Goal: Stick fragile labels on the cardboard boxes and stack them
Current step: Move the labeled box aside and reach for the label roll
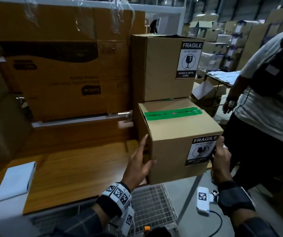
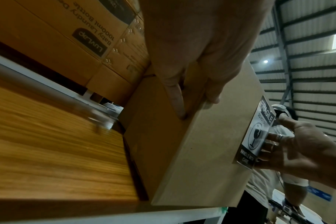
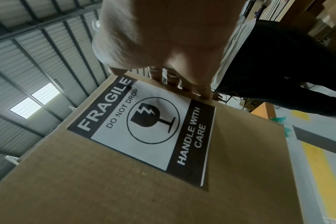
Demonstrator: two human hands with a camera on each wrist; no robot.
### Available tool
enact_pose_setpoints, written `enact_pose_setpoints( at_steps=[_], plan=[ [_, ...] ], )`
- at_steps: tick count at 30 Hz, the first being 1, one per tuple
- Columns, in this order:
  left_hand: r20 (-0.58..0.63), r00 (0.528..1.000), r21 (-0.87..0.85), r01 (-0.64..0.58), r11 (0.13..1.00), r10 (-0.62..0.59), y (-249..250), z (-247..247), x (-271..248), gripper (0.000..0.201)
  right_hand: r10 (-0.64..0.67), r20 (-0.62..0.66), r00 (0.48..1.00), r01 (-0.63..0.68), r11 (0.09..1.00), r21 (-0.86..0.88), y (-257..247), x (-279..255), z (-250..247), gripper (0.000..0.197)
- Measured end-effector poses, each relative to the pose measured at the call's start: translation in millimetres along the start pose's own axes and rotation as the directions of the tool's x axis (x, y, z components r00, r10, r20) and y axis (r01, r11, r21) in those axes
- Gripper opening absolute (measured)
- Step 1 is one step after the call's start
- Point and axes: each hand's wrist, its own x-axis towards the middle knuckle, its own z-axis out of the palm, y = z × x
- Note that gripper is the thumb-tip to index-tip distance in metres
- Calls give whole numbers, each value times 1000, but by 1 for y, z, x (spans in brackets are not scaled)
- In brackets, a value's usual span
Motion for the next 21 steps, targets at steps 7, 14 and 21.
enact_pose_setpoints(
  at_steps=[7,14,21],
  plan=[
    [-33,999,-14,34,999,-34,7,19,3,94,-20,21,1000,20,1000,-4,5,19,-5,39],
    [-23,1000,4,14,1000,-14,14,32,5,90,-46,-67,997,41,996,-77,18,37,-13,56],
    [-11,1000,5,12,1000,-12,12,36,9,90,-44,-59,997,43,999,-17,14,40,-12,55]
  ],
)
